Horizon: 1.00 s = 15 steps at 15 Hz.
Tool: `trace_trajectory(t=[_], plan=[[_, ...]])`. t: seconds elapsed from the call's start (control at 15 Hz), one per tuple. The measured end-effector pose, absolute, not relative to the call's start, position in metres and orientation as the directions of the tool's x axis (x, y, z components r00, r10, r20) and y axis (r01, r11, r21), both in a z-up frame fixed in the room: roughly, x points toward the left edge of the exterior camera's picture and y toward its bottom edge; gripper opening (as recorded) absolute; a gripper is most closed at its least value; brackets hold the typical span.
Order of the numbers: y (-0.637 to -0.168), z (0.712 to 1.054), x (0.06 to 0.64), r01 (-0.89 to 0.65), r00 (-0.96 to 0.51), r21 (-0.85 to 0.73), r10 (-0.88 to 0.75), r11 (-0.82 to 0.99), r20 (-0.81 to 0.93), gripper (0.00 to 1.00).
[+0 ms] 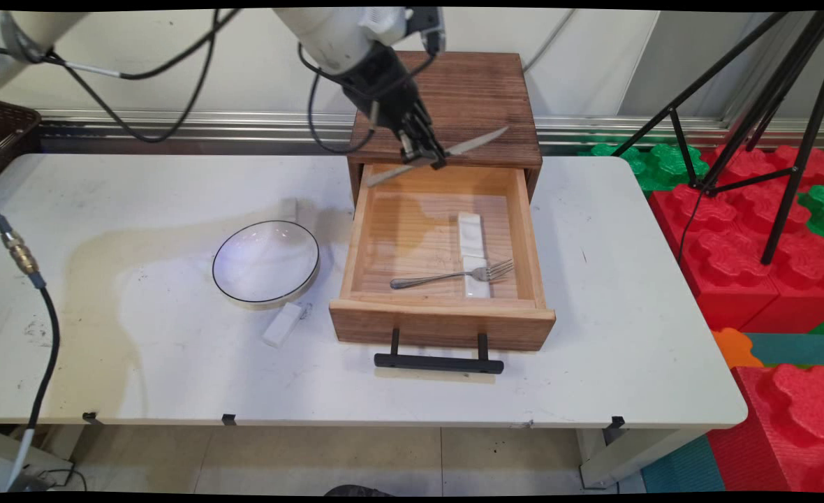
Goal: Place the picked object into the drawer
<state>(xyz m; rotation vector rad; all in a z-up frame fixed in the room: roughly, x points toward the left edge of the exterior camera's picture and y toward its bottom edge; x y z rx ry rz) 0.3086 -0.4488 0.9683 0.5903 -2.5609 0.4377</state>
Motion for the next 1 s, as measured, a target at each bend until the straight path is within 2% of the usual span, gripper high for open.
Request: trace_trajectory(t=[1.0], plan=[[-0.488,0.875,0.293,-0.439,-0.798,-0.136,-0.316,0.888,0.513,0.0]])
